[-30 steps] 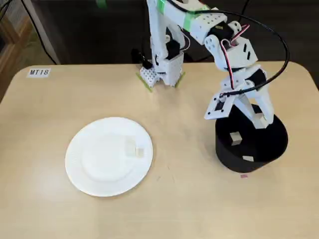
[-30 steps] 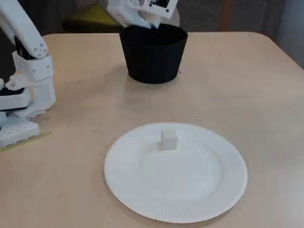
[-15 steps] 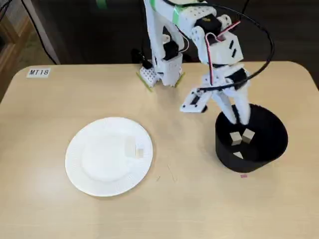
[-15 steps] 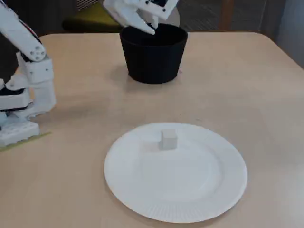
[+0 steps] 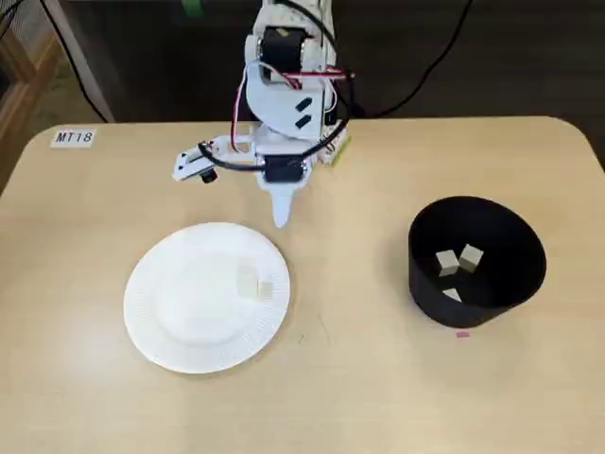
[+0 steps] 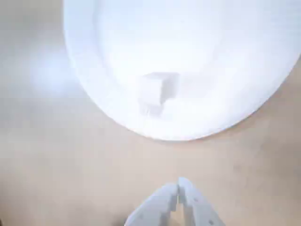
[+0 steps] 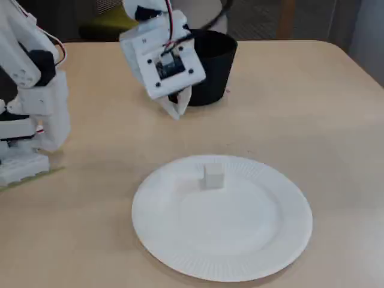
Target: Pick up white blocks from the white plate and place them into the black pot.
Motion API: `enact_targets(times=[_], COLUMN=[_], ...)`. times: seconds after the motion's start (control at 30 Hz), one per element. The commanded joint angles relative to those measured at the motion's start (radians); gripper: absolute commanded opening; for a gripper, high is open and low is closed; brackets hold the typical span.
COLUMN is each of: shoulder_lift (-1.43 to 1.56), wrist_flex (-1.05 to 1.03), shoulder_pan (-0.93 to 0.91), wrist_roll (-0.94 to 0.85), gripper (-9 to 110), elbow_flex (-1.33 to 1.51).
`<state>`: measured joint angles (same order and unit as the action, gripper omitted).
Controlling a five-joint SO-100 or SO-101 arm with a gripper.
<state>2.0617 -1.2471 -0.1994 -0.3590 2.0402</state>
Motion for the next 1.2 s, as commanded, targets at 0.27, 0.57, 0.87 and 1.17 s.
enact_targets(times=[0.27,0.57,0.87,1.17], shoulder_lift=[-0.224,-0.439,-0.606,-0.65], wrist_flex=[0.031,0.038,0.048,0.103], shoulder_pan=[-0.089,-0.1,-0.112,-0.098], wrist_roll=[-0.066,-0.063,-0.043,-0.002], gripper=[27,31,28,-2], elbow_flex=[-0.153,-0.27,-0.38,-0.383])
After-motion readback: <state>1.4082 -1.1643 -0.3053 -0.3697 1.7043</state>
